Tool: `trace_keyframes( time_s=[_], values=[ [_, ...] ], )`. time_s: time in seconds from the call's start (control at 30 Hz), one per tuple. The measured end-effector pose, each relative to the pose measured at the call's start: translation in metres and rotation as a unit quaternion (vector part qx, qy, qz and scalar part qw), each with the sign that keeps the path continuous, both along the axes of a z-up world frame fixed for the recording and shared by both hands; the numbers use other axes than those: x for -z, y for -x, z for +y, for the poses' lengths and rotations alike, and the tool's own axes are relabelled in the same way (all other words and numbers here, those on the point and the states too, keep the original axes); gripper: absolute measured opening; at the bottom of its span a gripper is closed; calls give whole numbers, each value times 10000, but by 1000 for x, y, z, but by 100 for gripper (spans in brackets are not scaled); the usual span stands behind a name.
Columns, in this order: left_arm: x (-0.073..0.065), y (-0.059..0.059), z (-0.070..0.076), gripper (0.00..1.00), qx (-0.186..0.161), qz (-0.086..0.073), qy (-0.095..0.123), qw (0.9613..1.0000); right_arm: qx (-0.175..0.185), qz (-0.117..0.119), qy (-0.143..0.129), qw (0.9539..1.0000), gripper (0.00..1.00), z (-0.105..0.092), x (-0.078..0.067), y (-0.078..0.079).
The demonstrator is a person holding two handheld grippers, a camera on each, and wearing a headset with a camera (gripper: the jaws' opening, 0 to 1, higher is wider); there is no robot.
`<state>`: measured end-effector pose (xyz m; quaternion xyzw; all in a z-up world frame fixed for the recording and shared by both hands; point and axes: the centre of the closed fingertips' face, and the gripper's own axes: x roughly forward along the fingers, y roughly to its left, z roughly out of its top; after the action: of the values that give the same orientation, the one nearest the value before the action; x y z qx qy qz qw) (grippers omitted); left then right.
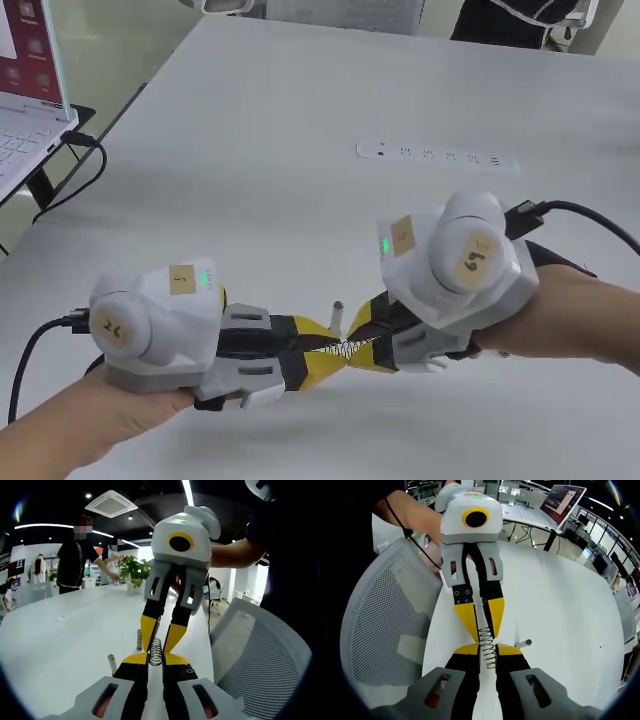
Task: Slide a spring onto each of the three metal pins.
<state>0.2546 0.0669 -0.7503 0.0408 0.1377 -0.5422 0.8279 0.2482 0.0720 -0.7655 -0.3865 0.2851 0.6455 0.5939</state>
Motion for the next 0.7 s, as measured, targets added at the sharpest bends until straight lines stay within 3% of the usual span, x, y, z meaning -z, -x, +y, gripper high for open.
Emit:
trace_keyframes(
  time_s=[0.7],
  values=[
    [-2, 5, -6, 1, 212, 67, -93, 9997, -170, -108, -16, 9998, 10, -12, 3, 3]
  ],
)
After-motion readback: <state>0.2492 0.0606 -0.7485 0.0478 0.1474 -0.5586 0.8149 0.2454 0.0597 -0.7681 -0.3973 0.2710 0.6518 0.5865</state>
